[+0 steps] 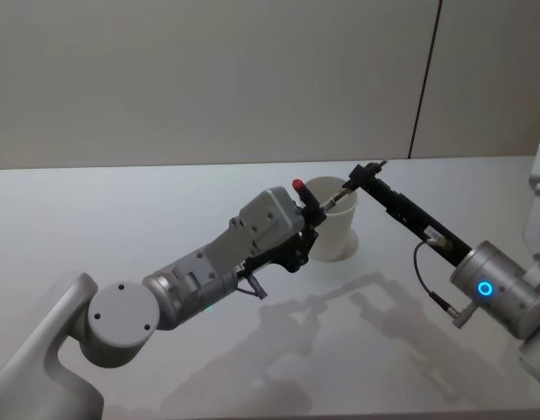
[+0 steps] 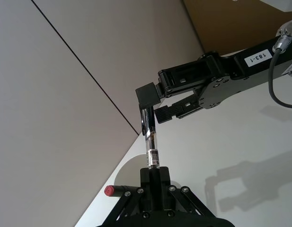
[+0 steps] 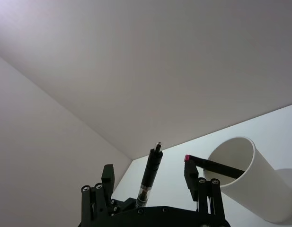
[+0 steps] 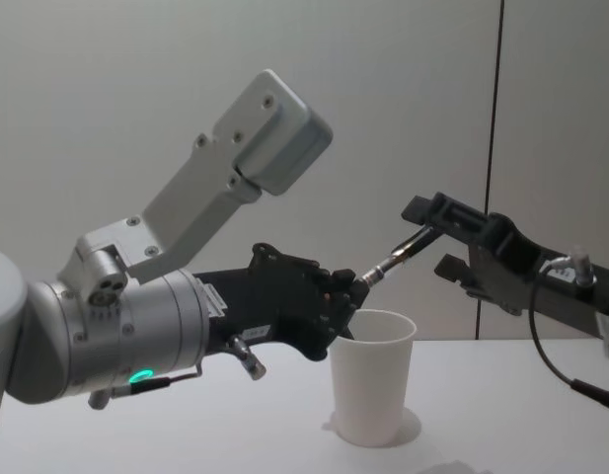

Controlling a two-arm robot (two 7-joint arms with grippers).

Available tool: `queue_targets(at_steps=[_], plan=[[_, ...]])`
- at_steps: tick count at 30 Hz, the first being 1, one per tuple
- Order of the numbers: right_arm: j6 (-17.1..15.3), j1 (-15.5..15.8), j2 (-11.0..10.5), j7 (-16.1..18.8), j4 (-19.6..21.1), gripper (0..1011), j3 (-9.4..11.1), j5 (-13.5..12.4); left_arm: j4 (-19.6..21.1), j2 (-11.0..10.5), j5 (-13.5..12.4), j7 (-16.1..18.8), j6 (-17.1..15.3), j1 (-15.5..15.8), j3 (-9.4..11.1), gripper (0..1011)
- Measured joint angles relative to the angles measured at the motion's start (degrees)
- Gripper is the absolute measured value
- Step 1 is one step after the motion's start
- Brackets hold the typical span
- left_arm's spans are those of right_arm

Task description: Place the pen into the pen holder.

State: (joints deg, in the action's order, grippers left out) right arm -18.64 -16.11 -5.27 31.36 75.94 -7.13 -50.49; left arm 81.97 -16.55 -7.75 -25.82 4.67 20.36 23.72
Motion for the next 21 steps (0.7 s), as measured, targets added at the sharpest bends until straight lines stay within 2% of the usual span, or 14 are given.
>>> queue_targets(at_steps=[8, 9, 10, 18, 21], plan=[[0.9, -0.2, 0.2, -0.2, -0.6, 745, -0.4, -0.9, 0.0, 0.0, 0.0, 0.0, 0.0, 0.0, 0.0, 127], [0.9, -0.2, 0.2, -0.2, -0.6, 745, -0.4, -0.9, 0.0, 0.0, 0.0, 0.0, 0.0, 0.0, 0.0, 127], [1.0, -0.3, 0.2, -0.2, -0.8, 684, -0.5, -1.2, 0.0, 0.0, 0.0, 0.0, 0.0, 0.0, 0.0, 127], [1.6, -0.4, 0.3, -0.3, -1.1, 421, -0.8, -2.4, 0.0, 0.0, 0.0, 0.0, 0.0, 0.0, 0.0, 127], [1.8, -0.5, 0.3, -0.3, -1.1, 358, -0.9, -2.7, 0.0, 0.0, 0.0, 0.0, 0.0, 0.0, 0.0, 127]])
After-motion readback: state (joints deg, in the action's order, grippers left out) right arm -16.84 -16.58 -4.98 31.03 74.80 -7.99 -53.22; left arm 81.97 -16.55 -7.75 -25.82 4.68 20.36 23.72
